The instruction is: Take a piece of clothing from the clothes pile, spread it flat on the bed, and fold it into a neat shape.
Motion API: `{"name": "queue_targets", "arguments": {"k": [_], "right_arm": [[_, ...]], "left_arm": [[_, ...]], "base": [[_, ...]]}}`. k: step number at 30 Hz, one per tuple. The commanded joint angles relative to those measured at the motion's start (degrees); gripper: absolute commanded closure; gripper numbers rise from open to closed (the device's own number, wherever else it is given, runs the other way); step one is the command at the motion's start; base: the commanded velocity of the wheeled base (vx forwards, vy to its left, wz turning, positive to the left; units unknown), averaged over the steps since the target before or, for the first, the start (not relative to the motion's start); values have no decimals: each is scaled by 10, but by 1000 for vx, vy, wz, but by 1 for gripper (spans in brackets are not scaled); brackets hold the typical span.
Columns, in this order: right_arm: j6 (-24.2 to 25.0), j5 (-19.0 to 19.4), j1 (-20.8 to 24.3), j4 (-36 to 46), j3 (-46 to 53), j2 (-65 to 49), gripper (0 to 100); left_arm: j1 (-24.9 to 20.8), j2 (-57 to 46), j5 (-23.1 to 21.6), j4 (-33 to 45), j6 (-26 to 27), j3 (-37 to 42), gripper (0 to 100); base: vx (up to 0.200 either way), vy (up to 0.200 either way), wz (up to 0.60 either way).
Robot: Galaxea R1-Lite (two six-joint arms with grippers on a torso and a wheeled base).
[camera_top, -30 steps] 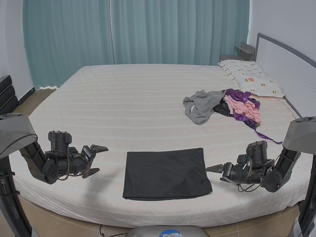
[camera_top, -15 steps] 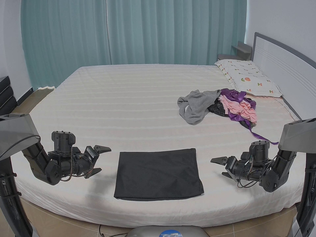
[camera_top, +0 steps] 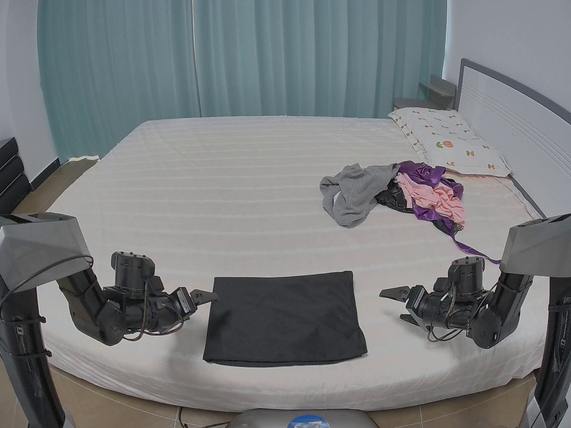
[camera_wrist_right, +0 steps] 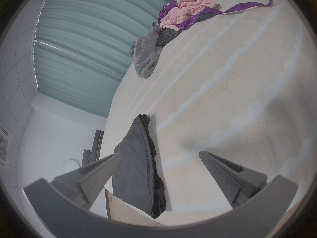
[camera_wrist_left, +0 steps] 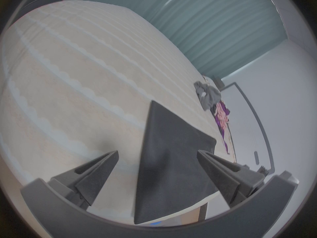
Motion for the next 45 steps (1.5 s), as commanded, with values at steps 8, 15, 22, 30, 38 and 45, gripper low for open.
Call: {"name": "queue_targets", "arguments": {"k": [8,15,22,30,38,45], "right_arm": [[0,1,3,-1,0,6,0],[0,1,3,-1,-6,6,0],[0,1,3,-1,-8,5,0],[0,0,3,-1,-10,5,0],[0,1,3,-1,-10,5,0],[0,0,2,-1,-10,5,0]], "left_arm": [[-49,69,41,-2,66,-42,0],[-64,82,68,-2,75,-58,0],[-65,85,69,-4,70,-66,0],[-66,85,69,-10,48,-69,100],[-66,82,68,-27,22,-67,100],[-66,80,69,-27,21,-64,100]], "base": [[0,0,0],[0,0,0],[0,0,0],[0,0,0],[0,0,0],[0,0,0]]}}
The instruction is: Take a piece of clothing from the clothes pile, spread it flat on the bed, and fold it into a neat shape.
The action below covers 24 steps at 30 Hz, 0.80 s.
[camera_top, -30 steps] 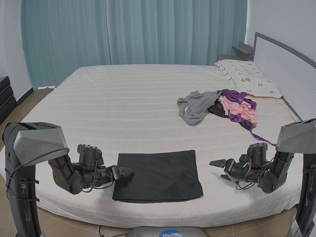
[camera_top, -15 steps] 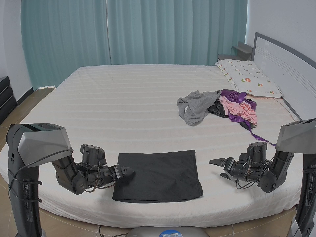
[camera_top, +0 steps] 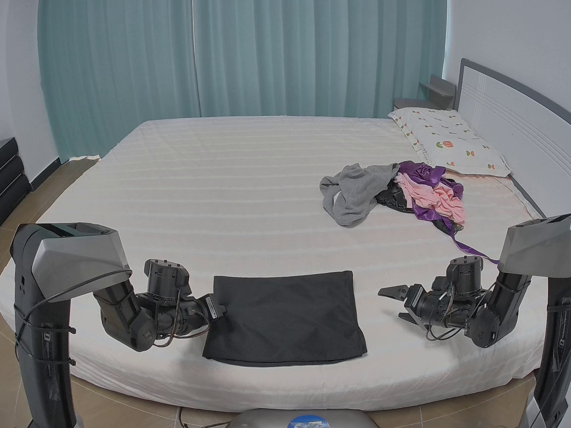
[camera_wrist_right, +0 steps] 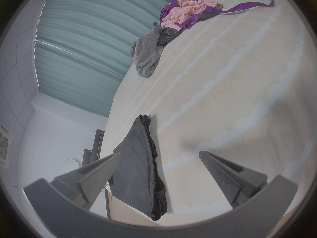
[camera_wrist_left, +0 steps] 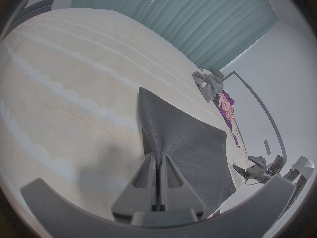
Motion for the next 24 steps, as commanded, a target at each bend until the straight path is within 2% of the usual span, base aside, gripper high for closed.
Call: {"name": "queue_targets", "arguments": {"k": [1,24], "right_arm": [[0,1,0,0,0,0,0],[0,1,0,1,0,0,0]], "left_arm": [[0,-2,0,0,0,3,100],[1,-6,4,-11,0,21,100]], "base": [[0,0,0],[0,0,0]]}}
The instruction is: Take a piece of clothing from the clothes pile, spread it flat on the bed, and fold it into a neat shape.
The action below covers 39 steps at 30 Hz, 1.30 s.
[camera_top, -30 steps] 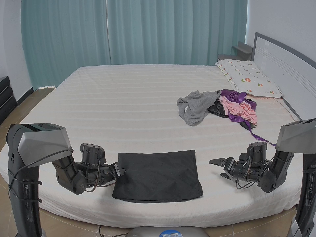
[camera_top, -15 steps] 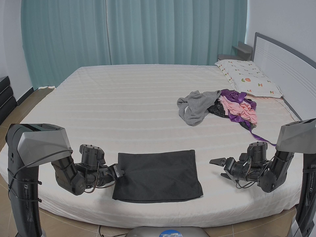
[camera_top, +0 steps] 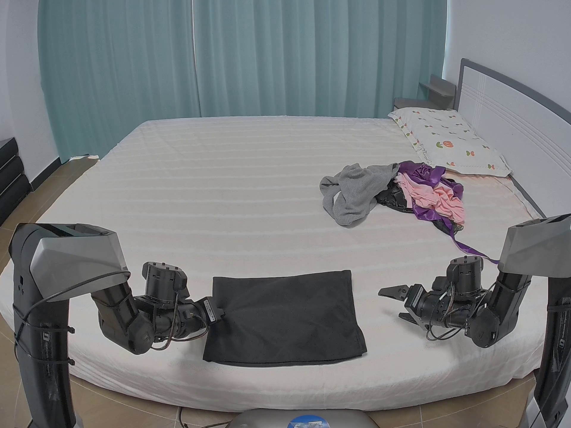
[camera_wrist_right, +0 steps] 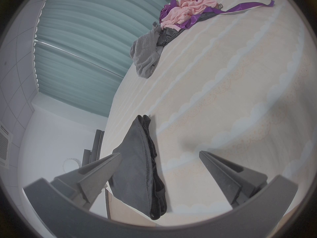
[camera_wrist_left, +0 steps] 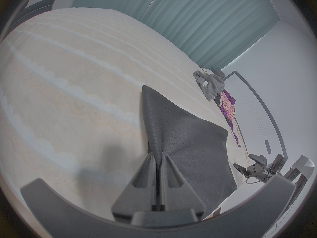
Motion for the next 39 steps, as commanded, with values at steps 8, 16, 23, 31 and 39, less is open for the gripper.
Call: {"name": "queue_targets", "arguments": {"k": [8,16,23,31,39], "right_arm": [[0,0,1,0,1,0,0],[0,1,3,0,1,1,0],[-1,0,4,0,0,0,0],[0,1,5,0,0,1,0],[0,0,11,0,0,2,0]], "left_arm": [[1,-2,6,-8,-3,3,100],[4,-3,6,-37,-27,10,100],[5,-3,8,-52,-28,21,100],[6,-4,23,-53,-30,22,100],[7,-7,25,-53,-31,26,100]], "base": [[0,0,0],[0,100,0],[0,200,0],[0,200,0],[0,200,0]]}}
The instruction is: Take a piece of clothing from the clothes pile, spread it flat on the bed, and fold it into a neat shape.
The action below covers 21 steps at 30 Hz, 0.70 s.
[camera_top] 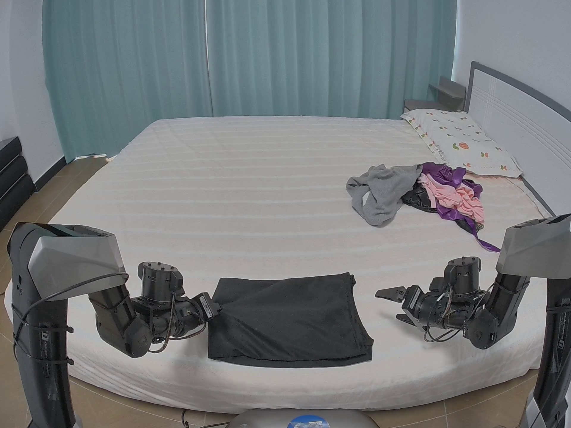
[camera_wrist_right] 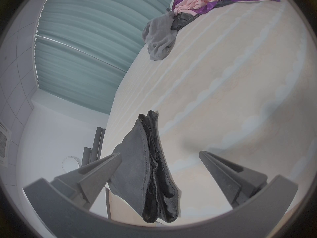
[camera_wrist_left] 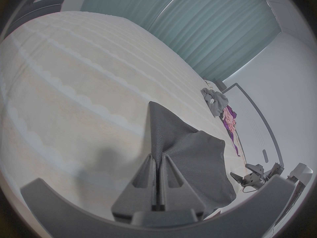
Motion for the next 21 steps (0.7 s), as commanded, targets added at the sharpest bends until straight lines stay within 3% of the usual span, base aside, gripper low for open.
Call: {"name": "queue_targets", "arguments": {"k": [1,3,21], "right_arm": [[0,0,1,0,0,1,0],[0,1,2,1,0,1,0],[1,-1,16,0,0,2,0]], "left_arm": [[3,-6,0,0,0,7,100],[5,-9,0,0,0,9,100],[7,-15,3,-1,-13,28,100]], "base": [[0,200,0],[0,200,0],[0,0,0]]}}
